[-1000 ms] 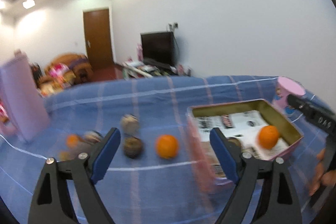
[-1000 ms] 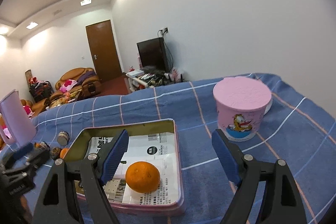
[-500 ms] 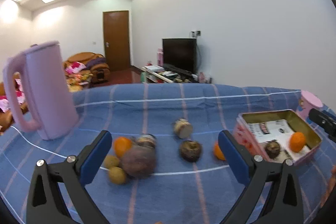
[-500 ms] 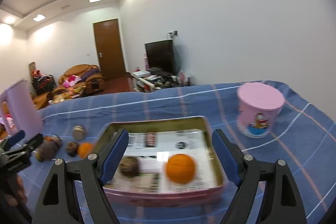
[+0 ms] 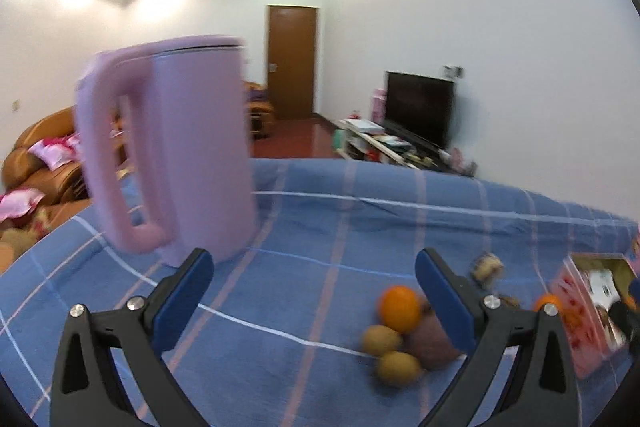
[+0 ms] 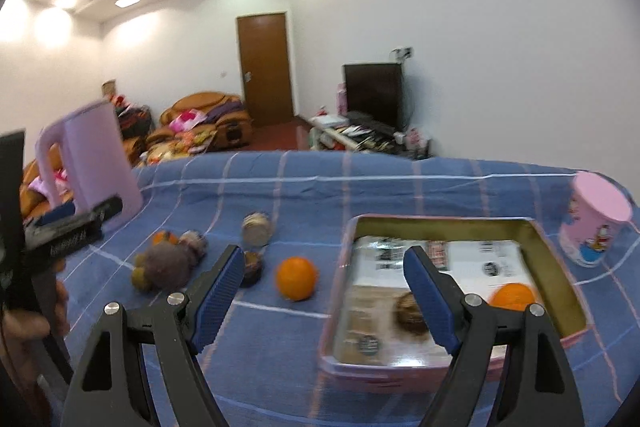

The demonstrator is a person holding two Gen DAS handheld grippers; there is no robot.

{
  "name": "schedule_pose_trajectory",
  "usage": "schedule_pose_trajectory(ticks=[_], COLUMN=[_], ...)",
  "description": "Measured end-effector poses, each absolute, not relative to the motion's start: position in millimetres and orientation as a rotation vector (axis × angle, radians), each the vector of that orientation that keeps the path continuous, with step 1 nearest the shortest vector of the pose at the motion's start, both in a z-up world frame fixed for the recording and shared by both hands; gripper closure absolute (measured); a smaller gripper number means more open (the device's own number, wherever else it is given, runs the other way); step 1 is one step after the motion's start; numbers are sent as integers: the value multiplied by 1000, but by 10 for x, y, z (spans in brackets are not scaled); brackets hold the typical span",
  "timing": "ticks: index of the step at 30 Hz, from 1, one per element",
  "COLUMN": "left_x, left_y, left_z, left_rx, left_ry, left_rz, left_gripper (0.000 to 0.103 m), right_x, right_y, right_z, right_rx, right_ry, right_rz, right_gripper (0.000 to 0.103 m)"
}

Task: Organize fruits
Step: 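Move both open grippers back toward the remaining fruits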

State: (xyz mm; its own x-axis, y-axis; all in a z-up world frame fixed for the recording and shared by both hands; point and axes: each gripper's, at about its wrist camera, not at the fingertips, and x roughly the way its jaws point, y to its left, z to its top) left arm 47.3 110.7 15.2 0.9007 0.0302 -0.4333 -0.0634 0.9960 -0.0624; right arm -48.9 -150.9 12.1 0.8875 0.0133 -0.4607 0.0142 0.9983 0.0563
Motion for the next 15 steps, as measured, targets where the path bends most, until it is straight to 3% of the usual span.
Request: schedule_pose_trajectory(ticks=[15], left_x=[526], left_y=[1377], left_z=[138], left_rx=[-111], left_ry=[450], left_rz=[151], left_gripper=[0], right_x=[136], right_y=[-577], right_z=[-98], right_rx=[35], right_ry=[672], right_rz=[246], right_gripper=[21])
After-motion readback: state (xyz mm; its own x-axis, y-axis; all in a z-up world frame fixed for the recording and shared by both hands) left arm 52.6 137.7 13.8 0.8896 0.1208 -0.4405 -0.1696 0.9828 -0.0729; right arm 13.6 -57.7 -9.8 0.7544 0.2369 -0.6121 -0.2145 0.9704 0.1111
